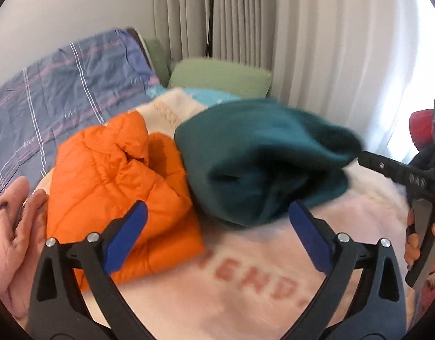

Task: Fold large clothes

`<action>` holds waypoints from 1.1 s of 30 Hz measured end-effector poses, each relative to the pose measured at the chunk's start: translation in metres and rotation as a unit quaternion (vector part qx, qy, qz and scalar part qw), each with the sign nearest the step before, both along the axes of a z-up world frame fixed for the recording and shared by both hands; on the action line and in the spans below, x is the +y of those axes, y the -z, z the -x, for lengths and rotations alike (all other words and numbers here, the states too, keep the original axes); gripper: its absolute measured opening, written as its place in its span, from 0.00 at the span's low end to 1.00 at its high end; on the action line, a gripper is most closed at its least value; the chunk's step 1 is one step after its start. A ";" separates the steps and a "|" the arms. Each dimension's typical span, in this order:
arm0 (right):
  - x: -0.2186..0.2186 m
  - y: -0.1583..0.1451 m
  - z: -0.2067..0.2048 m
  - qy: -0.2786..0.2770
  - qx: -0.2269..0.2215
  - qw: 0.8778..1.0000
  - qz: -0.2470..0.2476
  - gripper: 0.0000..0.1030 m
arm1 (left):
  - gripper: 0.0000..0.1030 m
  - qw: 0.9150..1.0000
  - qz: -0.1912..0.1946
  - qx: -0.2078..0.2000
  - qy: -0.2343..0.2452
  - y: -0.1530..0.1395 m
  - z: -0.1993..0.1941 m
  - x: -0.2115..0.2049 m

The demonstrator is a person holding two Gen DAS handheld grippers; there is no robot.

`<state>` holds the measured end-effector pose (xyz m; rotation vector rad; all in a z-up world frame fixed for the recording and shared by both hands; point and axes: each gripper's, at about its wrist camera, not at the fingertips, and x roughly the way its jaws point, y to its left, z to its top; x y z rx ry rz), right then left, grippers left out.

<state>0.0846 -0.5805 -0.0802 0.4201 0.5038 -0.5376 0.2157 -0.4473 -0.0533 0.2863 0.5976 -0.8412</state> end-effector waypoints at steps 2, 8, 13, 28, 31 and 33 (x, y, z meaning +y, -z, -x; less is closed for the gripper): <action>0.025 -0.016 0.025 -0.003 -0.002 0.999 0.049 0.96 | 0.98 1.000 0.024 -0.009 -0.007 -0.012 0.024 0.015; 0.062 -0.036 0.113 0.004 -0.045 0.998 0.051 0.97 | 0.98 0.996 0.079 -0.040 -0.007 -0.052 0.105 0.059; 0.102 -0.045 0.163 0.019 -0.062 0.995 0.073 0.97 | 0.98 0.994 0.088 -0.067 -0.022 -0.070 0.164 0.090; 0.193 -0.066 0.199 -0.014 -0.054 0.992 0.117 0.97 | 0.98 0.993 0.079 -0.085 -0.029 -0.073 0.254 0.166; 0.204 -0.067 0.200 -0.016 -0.050 0.991 0.125 0.97 | 0.98 0.992 0.076 -0.094 -0.043 -0.073 0.258 0.178; 0.208 -0.068 0.201 -0.016 -0.049 0.991 0.125 0.97 | 0.98 0.991 0.076 -0.095 -0.048 -0.075 0.260 0.186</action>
